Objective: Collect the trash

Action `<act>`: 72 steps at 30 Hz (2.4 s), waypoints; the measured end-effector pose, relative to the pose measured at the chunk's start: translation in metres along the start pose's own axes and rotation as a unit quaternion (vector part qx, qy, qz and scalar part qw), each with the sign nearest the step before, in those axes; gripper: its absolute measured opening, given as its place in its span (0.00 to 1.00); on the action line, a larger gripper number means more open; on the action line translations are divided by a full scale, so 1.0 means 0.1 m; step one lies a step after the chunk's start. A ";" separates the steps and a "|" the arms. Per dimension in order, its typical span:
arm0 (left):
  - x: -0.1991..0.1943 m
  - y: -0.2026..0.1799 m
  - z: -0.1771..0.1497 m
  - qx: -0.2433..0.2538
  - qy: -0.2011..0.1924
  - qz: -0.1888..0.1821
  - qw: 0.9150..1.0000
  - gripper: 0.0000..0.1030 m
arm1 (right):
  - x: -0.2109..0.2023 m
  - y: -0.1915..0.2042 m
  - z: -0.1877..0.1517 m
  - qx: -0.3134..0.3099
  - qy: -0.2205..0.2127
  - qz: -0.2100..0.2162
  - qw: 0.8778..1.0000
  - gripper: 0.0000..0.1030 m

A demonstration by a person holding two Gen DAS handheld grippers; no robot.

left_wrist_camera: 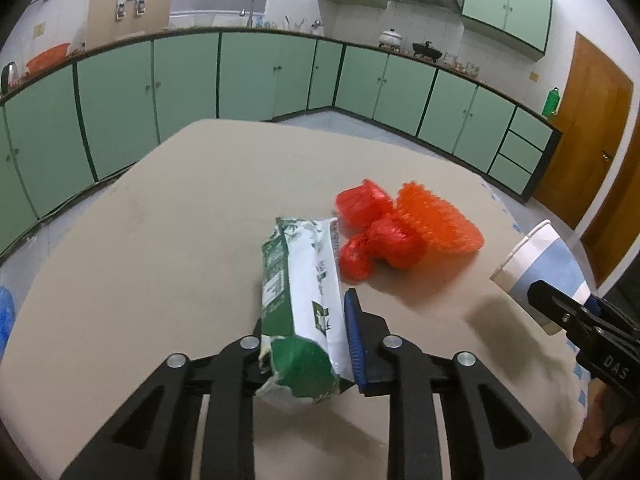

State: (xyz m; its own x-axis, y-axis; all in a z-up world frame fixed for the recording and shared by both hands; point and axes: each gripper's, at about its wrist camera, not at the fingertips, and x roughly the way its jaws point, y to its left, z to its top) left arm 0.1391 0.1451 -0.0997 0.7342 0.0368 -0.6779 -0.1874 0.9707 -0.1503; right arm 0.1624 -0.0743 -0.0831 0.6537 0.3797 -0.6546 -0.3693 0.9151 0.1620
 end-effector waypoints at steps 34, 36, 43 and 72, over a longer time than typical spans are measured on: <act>0.15 0.11 0.03 -0.006 0.025 0.032 0.999 0.69 | 0.13 0.03 -0.06 0.007 0.021 0.002 1.000 0.59; 0.22 0.11 0.06 -0.004 0.026 0.037 0.999 0.69 | 0.14 0.04 -0.06 0.004 0.021 0.001 1.000 0.59; 0.37 0.10 0.03 0.005 0.052 0.033 0.998 0.37 | 0.12 0.02 -0.06 0.009 0.018 0.001 1.000 0.59; -0.32 -1.13 0.15 0.073 -0.046 -0.074 0.994 0.25 | -0.90 -0.72 -0.08 0.051 -0.075 -0.061 0.994 0.59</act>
State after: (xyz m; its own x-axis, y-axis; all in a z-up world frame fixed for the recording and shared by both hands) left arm 0.1466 0.0374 -0.0499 0.8041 -0.0933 -0.5871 0.0179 0.9910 -0.1330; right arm 0.1250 -0.1749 -0.0419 0.7832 0.2741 -0.5581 -0.2172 0.9616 0.1676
